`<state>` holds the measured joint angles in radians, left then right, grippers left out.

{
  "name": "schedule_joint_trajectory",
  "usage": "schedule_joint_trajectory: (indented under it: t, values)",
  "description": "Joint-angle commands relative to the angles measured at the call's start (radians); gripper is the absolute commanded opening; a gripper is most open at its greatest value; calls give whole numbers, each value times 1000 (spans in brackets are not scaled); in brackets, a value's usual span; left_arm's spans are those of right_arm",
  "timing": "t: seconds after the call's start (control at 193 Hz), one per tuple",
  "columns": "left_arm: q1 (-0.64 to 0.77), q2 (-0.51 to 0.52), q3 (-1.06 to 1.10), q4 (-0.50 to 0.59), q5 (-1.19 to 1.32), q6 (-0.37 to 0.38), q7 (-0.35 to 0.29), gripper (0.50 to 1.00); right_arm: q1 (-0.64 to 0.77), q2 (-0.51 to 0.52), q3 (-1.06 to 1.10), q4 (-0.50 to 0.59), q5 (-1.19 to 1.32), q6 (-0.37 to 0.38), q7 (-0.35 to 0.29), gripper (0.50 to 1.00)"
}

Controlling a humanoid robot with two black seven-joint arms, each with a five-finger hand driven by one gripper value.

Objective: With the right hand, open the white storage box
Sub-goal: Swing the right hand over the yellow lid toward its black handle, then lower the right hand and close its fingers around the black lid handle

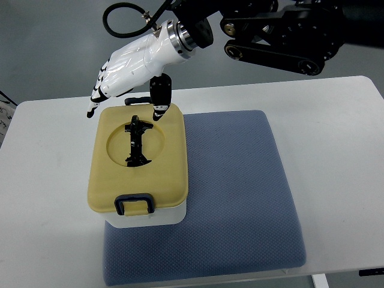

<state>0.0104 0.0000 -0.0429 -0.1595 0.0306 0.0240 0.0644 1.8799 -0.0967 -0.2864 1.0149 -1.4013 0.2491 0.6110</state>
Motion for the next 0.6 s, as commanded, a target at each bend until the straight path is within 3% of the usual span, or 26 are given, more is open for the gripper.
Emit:
schedule_joint_trajectory:
  t: [0.0, 0.596]
  values:
    - [0, 0, 0, 0, 0, -1, 0, 1000, -7, 8, -27, -1, -16, -1, 0, 928]
    - [0, 0, 0, 0, 0, -1, 0, 1000, -47, 6, -27, 30, -8, 29, 0, 913]
